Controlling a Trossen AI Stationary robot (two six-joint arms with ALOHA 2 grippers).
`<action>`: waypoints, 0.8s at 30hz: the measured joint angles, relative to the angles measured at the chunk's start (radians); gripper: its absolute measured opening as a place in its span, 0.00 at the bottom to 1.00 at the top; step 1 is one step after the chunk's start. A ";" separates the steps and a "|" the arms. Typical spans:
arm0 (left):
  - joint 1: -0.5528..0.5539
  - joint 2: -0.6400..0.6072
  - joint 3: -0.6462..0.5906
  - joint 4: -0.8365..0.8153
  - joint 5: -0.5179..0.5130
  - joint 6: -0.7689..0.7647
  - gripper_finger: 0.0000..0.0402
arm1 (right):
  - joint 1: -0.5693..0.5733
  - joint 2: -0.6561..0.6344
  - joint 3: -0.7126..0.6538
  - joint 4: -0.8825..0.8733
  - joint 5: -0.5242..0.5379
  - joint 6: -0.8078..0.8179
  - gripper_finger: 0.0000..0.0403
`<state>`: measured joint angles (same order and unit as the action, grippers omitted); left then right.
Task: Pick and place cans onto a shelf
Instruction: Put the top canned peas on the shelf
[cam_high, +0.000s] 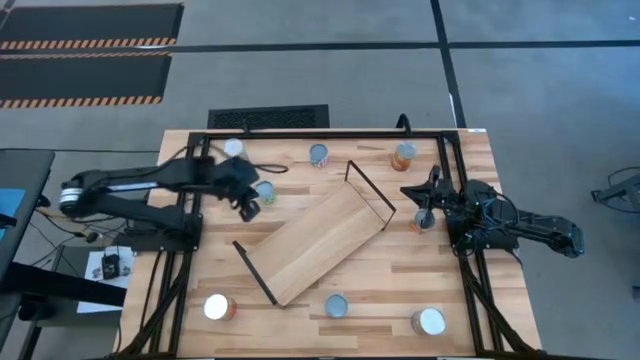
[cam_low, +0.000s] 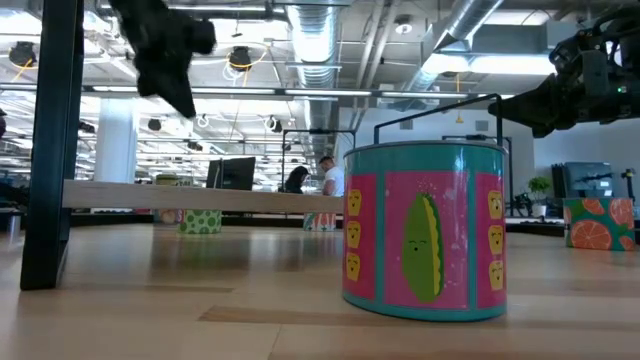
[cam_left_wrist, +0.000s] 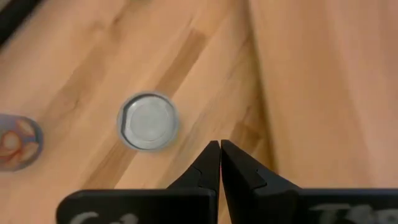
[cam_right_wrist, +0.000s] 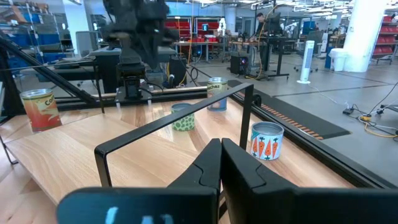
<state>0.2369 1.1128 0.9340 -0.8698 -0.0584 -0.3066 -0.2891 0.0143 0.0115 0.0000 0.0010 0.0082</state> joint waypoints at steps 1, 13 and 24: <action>0.028 0.030 0.000 0.001 0.021 0.031 0.00 | 0.000 0.000 0.000 0.000 0.000 0.000 0.08; 0.174 0.296 0.000 0.032 0.055 0.283 0.22 | 0.000 0.000 0.000 0.000 0.000 0.000 0.08; 0.153 0.425 0.000 0.150 0.053 0.304 0.41 | 0.000 0.000 0.000 0.000 0.000 0.000 0.08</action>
<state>0.3897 1.5374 0.9341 -0.7197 -0.0056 -0.0023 -0.2890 0.0143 0.0113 0.0002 0.0010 0.0082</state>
